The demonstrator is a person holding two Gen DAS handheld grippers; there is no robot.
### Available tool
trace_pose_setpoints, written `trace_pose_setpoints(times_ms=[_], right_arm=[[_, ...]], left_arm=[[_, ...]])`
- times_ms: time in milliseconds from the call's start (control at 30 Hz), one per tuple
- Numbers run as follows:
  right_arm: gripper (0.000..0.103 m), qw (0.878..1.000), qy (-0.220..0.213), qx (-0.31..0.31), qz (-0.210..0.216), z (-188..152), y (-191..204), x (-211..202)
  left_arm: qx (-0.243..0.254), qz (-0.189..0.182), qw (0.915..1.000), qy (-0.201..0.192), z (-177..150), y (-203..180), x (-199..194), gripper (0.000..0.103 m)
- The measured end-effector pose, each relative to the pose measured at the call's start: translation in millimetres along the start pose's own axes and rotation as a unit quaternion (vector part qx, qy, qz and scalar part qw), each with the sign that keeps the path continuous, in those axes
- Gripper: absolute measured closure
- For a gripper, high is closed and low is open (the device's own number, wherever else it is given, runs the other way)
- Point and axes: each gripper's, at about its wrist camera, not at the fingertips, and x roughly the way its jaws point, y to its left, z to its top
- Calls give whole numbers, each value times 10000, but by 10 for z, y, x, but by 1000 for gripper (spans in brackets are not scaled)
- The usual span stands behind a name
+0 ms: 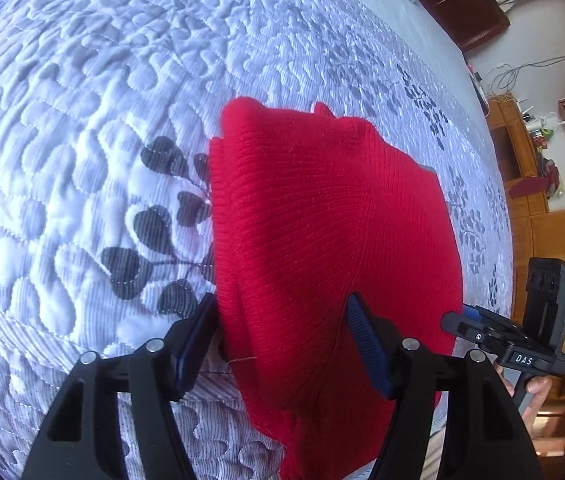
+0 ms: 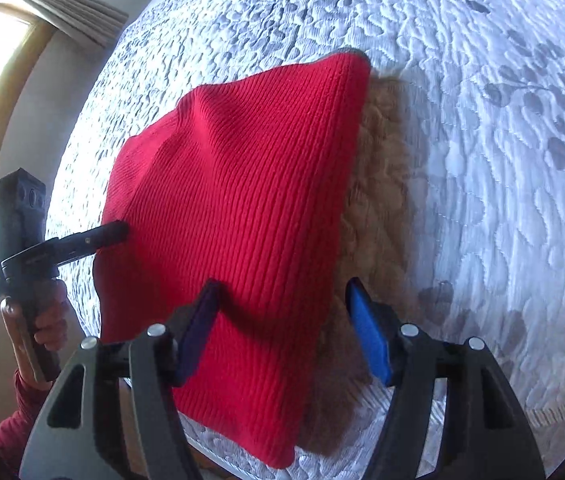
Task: Fold small clothes
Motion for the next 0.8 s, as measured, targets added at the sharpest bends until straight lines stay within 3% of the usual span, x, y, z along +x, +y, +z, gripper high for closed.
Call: trace_pose_setpoints(times_ms=[100, 167, 333, 400, 433, 467, 633, 800], right_arm=[[38, 9999, 22, 55, 122, 32, -11, 63], [38, 9997, 43, 127, 218, 47, -32, 101], [38, 9990, 55, 213, 379, 86, -43, 188], [41, 9991, 67, 209, 373, 95, -26, 220], [46, 9990, 70, 186, 396, 95, -9, 231], [51, 9993, 49, 158, 348, 94, 11, 232], [68, 9997, -102, 24, 225, 54, 71, 122], [73, 9992, -283, -104, 258, -12, 126, -134]], left_arm=[[3, -221, 9997, 60, 47, -14, 30, 38], [8, -245, 9997, 58, 59, -31, 64, 45], [68, -432, 9990, 75, 98, 13, 156, 45], [-88, -588, 9982, 20, 107, 60, 145, 50], [-114, -716, 9974, 0, 101, 64, 146, 61], [-154, -817, 9965, -1, 89, 67, 147, 66], [-202, -772, 9963, -304, 17, -55, 78, 72], [-58, -1001, 9940, -428, -68, -330, -72, 74]])
